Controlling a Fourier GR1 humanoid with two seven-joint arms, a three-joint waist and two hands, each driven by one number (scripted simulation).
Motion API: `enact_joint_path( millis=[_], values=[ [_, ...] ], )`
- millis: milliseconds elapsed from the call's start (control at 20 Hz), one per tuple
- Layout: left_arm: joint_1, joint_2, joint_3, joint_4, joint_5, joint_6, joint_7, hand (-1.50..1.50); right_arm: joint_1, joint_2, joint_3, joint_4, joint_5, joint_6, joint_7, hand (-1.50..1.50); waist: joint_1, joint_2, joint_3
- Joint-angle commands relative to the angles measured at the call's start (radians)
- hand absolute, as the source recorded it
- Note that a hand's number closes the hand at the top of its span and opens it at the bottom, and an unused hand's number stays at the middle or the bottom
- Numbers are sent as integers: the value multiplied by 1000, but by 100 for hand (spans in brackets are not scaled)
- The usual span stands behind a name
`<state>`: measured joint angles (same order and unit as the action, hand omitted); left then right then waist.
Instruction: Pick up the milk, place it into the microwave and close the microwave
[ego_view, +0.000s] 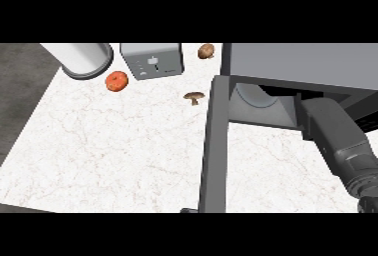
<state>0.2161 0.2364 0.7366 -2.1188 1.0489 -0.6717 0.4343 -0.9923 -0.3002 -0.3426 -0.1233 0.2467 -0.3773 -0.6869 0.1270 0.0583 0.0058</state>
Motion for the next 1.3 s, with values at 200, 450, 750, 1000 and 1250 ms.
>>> enact_joint_path(
  millis=[200,450,750,1000,1250],
  values=[
    [-34,25,-15,13,-13,-2,7,-150,-33,-67,-6,9,1,-41,30,150,28,22,2],
    [-50,33,-11,31,-19,-7,1,-150,-28,-80,-7,18,-3,-45,18,150,39,27,2],
    [-75,25,-28,48,-50,-12,-4,-150,-41,-84,-10,26,-12,-55,6,150,42,37,2],
    [-92,41,-7,53,-72,-19,-16,-150,-41,-109,-11,40,-22,-31,1,150,49,37,2],
    [-93,57,-21,48,-80,-31,-3,-150,-48,-121,-18,40,-34,-29,-3,150,60,45,4]
  ],
)
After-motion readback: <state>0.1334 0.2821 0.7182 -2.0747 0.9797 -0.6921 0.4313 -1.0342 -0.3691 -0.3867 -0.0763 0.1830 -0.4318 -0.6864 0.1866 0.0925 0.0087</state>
